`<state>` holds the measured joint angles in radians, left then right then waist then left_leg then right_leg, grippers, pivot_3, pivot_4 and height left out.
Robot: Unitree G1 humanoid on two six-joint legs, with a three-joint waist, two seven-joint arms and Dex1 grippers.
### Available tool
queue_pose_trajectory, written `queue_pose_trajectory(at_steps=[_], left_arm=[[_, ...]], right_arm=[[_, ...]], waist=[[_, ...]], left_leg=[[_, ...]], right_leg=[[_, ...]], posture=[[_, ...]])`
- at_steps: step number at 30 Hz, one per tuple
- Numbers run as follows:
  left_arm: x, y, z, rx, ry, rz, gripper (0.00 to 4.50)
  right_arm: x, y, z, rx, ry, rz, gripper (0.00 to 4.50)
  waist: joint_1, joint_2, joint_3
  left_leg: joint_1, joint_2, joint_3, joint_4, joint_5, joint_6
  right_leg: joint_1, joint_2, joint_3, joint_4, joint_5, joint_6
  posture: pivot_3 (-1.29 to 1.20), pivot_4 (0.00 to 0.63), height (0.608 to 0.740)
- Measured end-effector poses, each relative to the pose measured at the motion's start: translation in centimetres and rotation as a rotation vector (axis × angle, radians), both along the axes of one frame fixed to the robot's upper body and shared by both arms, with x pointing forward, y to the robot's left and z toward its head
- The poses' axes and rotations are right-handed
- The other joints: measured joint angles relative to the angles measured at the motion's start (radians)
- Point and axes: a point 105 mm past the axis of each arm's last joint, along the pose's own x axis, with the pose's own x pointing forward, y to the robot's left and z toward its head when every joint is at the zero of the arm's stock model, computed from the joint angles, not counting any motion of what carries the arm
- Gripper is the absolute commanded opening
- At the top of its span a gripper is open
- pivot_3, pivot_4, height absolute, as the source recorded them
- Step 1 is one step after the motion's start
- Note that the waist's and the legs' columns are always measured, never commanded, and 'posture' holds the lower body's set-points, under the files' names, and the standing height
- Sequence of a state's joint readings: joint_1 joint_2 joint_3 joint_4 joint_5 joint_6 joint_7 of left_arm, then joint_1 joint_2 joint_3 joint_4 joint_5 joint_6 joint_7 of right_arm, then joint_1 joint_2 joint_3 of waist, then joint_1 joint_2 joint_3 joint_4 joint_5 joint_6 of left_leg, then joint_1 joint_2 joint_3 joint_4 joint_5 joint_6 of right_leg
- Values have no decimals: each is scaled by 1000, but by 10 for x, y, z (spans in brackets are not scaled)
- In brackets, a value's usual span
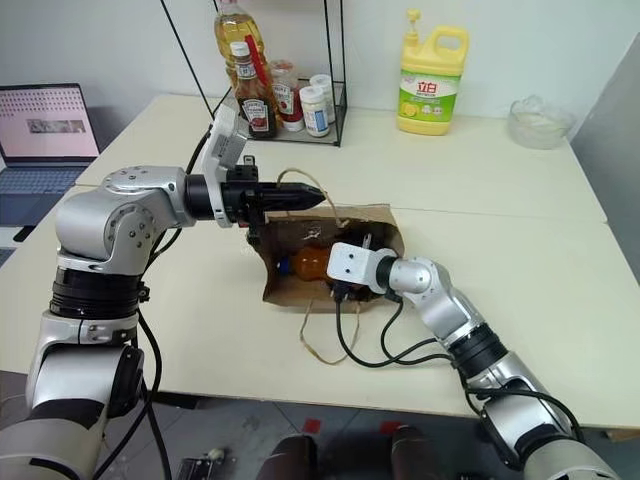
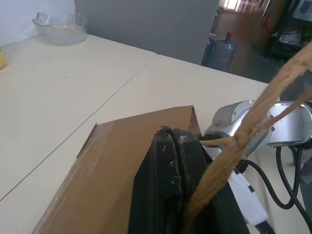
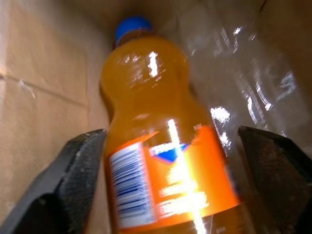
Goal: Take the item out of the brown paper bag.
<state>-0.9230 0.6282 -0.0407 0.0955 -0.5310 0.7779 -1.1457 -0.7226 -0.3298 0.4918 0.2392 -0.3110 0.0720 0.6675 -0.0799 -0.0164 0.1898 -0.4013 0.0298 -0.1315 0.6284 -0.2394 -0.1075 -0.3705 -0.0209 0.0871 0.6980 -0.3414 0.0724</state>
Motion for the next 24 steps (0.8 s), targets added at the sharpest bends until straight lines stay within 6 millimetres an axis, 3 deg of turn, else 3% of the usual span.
queue_pose_trajectory(at_steps=[7, 12, 13, 20, 24], left_arm=[[-2, 0, -1, 5, -5, -1, 0], [-1, 0, -2, 5, -4, 4, 0], [-1, 0, -2, 4, -3, 6, 0], [1, -1, -2, 3, -21, 23, 0], [20, 4, -10, 24, -60, 134, 0]], right_arm=[[2, -2, -5, -176, -44, 24, 4484], [2, -5, -7, -224, -60, 33, 3305], [3, -6, -7, -229, -67, 29, 3250], [0, -13, -4, -228, -123, 60, 3250], [-12, -23, -1, -175, -105, 86, 3250]], waist=[[0, 0, 0], [0, 0, 0], [0, 0, 0], [3, 0, 0], [7, 0, 0]], left_leg=[[0, 0, -1, 0, 1, -1], [1, 0, -1, 0, 1, -1], [1, 0, -1, 0, 1, -1], [0, -1, -1, 0, 1, -1], [0, -1, -1, 0, 1, -1]], right_leg=[[1, 0, -1, 0, 0, 0], [2, 0, 0, 0, 0, 0], [2, 0, -1, 0, 0, 0], [2, -1, -1, 0, 0, 0], [1, -1, -1, -1, 0, 0]], posture=[[0, 150, 740], [0, 150, 740], [0, 150, 740], [0, 150, 740], [0, 150, 740]])
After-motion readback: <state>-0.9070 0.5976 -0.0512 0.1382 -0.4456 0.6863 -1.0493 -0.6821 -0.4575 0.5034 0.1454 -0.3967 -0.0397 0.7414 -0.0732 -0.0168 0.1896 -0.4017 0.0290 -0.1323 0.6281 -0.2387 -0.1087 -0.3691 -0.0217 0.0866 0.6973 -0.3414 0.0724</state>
